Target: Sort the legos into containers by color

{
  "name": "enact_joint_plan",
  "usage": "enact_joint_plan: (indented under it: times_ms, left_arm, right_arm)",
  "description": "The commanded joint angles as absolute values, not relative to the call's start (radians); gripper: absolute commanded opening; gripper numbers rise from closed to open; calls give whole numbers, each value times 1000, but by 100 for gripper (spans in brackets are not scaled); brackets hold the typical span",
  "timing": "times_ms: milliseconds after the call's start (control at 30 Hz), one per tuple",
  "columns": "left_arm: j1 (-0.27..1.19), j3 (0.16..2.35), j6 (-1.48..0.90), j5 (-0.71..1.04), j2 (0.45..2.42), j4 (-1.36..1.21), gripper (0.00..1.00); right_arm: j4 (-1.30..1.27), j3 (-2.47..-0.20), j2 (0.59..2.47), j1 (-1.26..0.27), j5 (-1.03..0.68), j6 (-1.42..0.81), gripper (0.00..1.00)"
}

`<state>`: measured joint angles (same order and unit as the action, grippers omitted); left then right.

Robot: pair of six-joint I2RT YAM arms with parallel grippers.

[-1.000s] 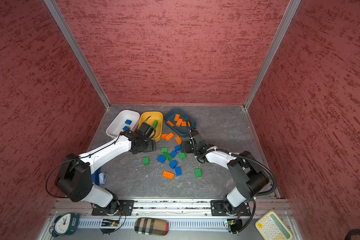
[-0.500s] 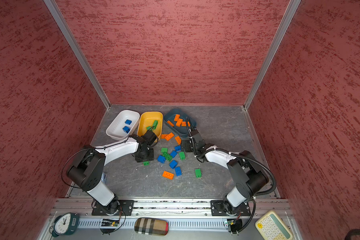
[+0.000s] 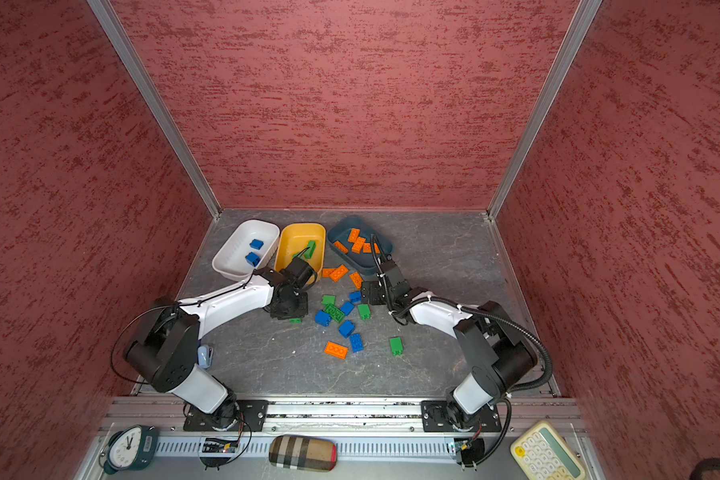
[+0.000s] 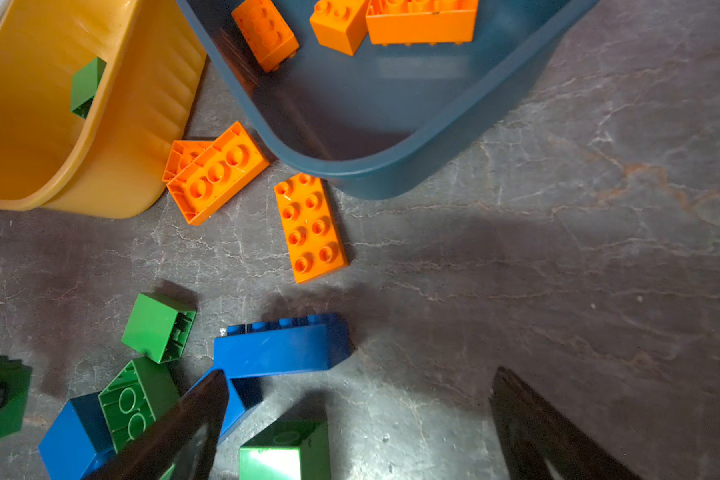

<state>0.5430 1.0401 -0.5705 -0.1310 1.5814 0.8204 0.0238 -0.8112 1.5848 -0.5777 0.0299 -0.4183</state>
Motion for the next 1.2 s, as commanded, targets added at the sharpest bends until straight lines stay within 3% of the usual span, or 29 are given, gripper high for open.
enact_joint_plan:
  times_ms: [0,333,533,967,1100,1167]
  left_arm:
    - [511,1094,-540,-153,1517,785,26]
    - [332,1225,-426,-133,1526,628,27]
    - [258,1359,-407,-142,1689,552,27]
    - [245,1741,-244,-229,2102,595,28]
    - [245,1887,-239,-196,2199,673,38]
    - [252,1923,-238,-175,2212,691,49]
  right_arm:
    - [34,-852,1589,-589,56,-401,99]
    - [72,-887,1607,-604,78,-370,99]
    - [86,-893,1609,-614,103,-374,99]
    - [112,-893,1611,-621,111,-376,99]
    - [126,-905,1628,-624,71,-364,96]
    - [136,-918,1642,-628,48,-355,96]
